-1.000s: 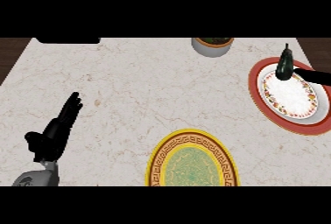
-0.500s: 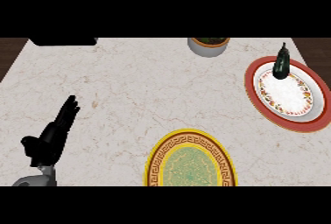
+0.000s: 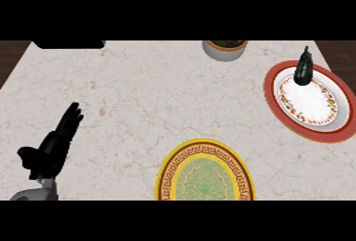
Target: Pick the eggplant from the plate and place it in the plate
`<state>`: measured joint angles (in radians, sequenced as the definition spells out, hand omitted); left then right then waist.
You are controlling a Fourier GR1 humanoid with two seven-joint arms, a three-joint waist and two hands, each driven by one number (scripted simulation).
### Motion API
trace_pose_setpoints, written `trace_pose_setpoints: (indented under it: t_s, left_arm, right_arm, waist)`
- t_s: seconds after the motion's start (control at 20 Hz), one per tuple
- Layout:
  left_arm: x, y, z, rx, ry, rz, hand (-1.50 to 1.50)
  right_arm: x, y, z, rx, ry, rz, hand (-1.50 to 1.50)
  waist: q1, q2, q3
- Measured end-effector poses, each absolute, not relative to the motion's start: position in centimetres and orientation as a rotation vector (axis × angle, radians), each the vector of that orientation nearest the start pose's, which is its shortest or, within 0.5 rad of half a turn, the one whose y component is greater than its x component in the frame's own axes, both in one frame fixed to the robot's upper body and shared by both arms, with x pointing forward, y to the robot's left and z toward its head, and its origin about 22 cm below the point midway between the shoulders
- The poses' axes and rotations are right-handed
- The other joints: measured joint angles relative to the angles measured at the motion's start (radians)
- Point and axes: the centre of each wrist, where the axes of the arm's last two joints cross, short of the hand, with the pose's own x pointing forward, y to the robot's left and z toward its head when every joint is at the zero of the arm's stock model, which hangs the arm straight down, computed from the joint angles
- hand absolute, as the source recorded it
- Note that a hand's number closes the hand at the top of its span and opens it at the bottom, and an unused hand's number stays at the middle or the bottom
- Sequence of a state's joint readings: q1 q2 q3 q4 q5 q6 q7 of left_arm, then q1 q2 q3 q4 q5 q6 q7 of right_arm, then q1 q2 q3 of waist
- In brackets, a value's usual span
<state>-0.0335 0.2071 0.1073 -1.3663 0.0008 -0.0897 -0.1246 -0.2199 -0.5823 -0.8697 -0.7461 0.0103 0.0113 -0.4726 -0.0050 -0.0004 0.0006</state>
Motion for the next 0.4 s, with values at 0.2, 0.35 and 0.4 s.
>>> trace_pose_setpoints:
  t_s: [0.2, 0.35, 0.4]
  left_arm:
    - [25.2, 30.5, -2.1, 0.149, -1.516, -0.140, 0.00]
    - [24.9, 29.9, -2.6, 0.143, -1.519, -0.138, 0.00]
    - [24.7, 30.1, -2.8, 0.146, -1.521, -0.140, 0.00]
  right_arm:
    - [16.6, -55.6, -0.2, -0.915, -1.573, -0.397, -1.50]
    - [16.0, -56.4, -0.6, -0.922, -1.565, -0.380, -1.50]
    - [15.7, -56.4, -1.0, -0.922, -1.563, -0.384, -1.50]
  waist:
    - [0.005, 0.001, 0.000]
    - [0.008, 0.002, 0.001]
    - [0.009, 0.002, 0.001]
